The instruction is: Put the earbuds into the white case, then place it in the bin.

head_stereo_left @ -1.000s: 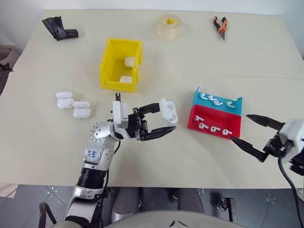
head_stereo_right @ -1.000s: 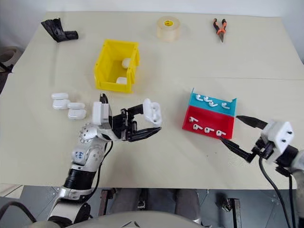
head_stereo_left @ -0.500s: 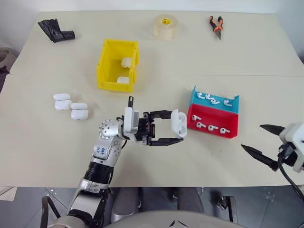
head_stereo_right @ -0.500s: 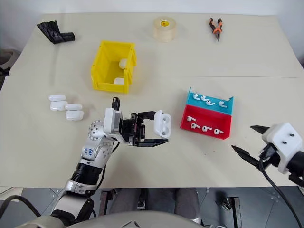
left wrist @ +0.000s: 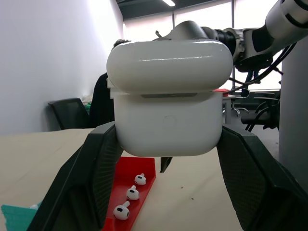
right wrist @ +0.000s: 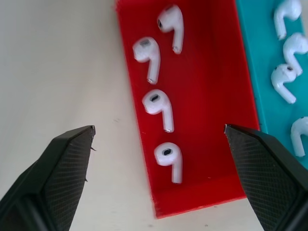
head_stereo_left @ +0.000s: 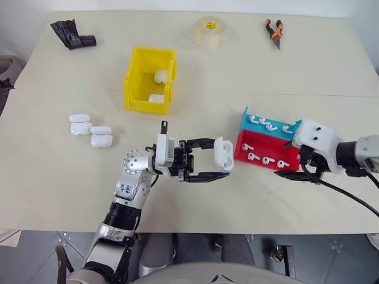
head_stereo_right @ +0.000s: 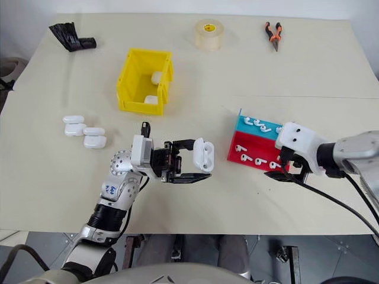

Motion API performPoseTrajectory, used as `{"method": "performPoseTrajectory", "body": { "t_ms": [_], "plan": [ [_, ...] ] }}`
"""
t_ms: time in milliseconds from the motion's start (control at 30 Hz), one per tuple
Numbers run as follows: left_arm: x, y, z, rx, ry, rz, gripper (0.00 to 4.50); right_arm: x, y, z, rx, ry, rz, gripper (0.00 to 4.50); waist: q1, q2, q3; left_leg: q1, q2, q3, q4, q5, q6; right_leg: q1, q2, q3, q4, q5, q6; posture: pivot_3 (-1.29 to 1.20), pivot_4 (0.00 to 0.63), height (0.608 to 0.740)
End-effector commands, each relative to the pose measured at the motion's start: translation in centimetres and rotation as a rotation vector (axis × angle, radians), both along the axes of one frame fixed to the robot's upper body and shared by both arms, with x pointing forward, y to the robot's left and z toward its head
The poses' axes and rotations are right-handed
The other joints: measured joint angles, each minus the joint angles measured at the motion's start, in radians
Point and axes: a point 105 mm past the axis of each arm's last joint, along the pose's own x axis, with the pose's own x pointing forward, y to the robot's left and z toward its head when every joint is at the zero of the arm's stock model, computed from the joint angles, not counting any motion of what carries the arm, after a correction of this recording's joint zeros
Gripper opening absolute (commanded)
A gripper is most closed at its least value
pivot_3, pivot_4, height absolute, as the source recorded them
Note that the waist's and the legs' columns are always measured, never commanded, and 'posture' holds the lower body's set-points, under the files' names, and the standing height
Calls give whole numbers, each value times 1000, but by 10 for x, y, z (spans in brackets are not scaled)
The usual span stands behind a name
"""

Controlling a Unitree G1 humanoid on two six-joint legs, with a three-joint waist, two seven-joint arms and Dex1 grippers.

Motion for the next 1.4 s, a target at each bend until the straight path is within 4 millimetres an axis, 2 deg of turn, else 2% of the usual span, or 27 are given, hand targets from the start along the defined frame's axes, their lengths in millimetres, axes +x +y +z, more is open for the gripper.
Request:
{"method": "performPoseTrajectory", "body": {
  "t_ms": [33, 233, 333, 500, 833, 1233, 1333, 1400],
  "plan": [
    [-7, -3, 8, -22, -34, -22, 2959, 5, -5, -4, -80, 4, 31, 4500, -1, 0, 0, -1, 0, 0, 0, 0, 0, 0, 0, 0, 0, 0, 0, 0, 150, 740],
    [-2, -1, 12, -19, -48, -10, 2959, 10, -13, -11, -131, 8, 64, 4500, -1, 0, 0, -4, 0, 0, 2, 0, 0, -2, 0, -1, 0, 0, 1, 0, 150, 740],
    [-1, -1, 12, -15, -48, -10, 2932, 11, -15, -14, -141, 10, 77, 3873, -1, 0, 0, -4, 0, -1, 2, 0, 0, -2, 0, -1, 0, 0, 1, 0, 150, 740],
    [-2, -1, 11, -12, -47, -11, 2932, 13, -15, -17, -150, 8, 98, 2239, -2, 0, 0, -4, 0, -1, 2, 0, 0, -2, 0, -1, 0, 0, 1, 0, 150, 740],
    [-1, 1, 12, -10, -46, -4, 2932, 15, -14, -16, -211, 1, 175, 2239, -2, 0, 0, -4, 0, -1, 3, 0, 0, -2, 0, -1, 1, 0, 1, 0, 150, 740],
    [-2, 1, 12, -11, -43, -2, 2932, 15, -10, -20, -198, 16, 190, 2239, -4, 0, 0, -4, 0, -1, 3, 0, 0, -2, 0, -1, 1, 0, 1, 0, 150, 740],
    [-2, 1, 13, -10, -44, 0, 2932, 15, -9, -20, -196, 20, 196, 1706, -4, 0, 0, -4, 0, -1, 3, 0, 0, -2, 0, -1, 1, 0, 1, 0, 150, 740],
    [-2, 1, 13, -10, -44, 0, 2932, 16, -9, -20, -197, 15, 196, 1100, -4, -1, -1, -4, 0, -1, 3, 0, 0, -2, 0, -1, 1, 0, 1, 0, 150, 740]
  ]
}}
